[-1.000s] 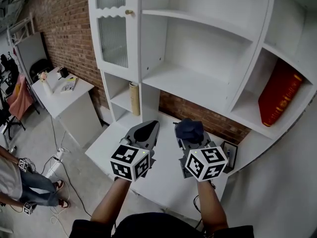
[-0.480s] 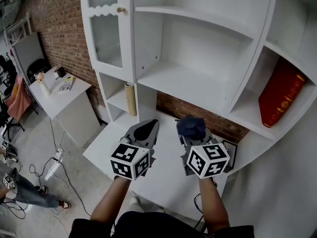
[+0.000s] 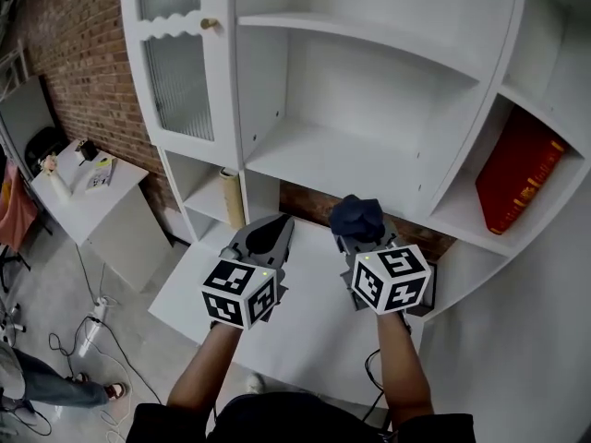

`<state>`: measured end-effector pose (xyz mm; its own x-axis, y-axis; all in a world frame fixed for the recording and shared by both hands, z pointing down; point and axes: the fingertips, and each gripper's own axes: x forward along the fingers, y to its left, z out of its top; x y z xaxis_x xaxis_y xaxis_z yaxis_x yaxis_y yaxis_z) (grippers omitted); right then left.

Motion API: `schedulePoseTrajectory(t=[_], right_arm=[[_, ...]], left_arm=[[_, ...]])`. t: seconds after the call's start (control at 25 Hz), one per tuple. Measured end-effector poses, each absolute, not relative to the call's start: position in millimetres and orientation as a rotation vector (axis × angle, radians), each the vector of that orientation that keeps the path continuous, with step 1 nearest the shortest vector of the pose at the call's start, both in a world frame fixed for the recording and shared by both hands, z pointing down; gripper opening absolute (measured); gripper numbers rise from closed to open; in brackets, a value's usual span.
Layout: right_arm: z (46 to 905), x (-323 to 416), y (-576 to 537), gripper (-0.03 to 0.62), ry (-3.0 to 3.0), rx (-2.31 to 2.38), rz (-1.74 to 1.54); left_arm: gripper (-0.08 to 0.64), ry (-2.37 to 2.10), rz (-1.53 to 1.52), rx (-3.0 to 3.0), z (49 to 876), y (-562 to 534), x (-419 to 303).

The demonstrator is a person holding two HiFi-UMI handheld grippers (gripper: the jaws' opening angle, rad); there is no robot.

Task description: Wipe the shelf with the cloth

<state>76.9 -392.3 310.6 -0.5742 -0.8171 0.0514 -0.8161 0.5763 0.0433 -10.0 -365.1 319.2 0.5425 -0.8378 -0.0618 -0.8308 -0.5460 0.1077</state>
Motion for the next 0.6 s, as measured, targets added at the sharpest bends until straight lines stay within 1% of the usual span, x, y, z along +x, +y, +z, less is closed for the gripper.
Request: schedulePoseTrajectory(t=[0.4, 0.6], right_arm=[[289.9, 94.3, -456.8, 0.144, -2.474, 1.539, -0.077], [299.6, 106.3, -481.8, 0.144, -2.308, 1.518, -0.060]], left_arm=[[0.015, -1.349, -0.199, 2.760, 307.5, -399.4, -12.6], [0.015, -1.309, -0.212, 2.781, 302.7, -410.6, -9.6]])
